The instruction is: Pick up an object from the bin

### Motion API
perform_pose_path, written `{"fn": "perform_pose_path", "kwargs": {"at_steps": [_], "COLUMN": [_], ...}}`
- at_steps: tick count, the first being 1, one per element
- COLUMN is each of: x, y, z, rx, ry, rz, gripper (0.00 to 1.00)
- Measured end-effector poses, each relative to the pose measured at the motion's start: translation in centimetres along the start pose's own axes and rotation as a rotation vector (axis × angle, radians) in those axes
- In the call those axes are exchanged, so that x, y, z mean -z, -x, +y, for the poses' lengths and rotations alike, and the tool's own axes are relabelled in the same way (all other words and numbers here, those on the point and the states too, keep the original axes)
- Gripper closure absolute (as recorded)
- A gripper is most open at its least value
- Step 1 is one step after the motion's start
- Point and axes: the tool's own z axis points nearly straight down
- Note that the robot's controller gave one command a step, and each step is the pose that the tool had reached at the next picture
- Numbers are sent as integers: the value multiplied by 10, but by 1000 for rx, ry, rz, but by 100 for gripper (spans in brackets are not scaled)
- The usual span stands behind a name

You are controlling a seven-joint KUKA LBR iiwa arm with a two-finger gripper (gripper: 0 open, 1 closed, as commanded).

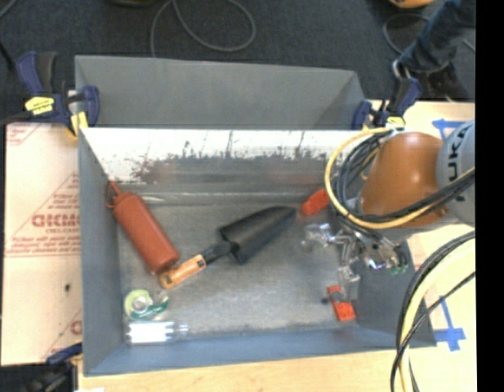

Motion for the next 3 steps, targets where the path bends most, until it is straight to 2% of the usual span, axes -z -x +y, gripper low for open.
{"fn": "perform_pose_path", "kwargs": {"at_steps": [1, 2, 3], "x": [-27, -29, 4], "y": [12, 42, 90], "z": [34, 42, 67], "rx": [237, 209, 126], "ry": [-1, 0, 0], "rz": [4, -2, 4], "gripper": [0, 0, 0]}}
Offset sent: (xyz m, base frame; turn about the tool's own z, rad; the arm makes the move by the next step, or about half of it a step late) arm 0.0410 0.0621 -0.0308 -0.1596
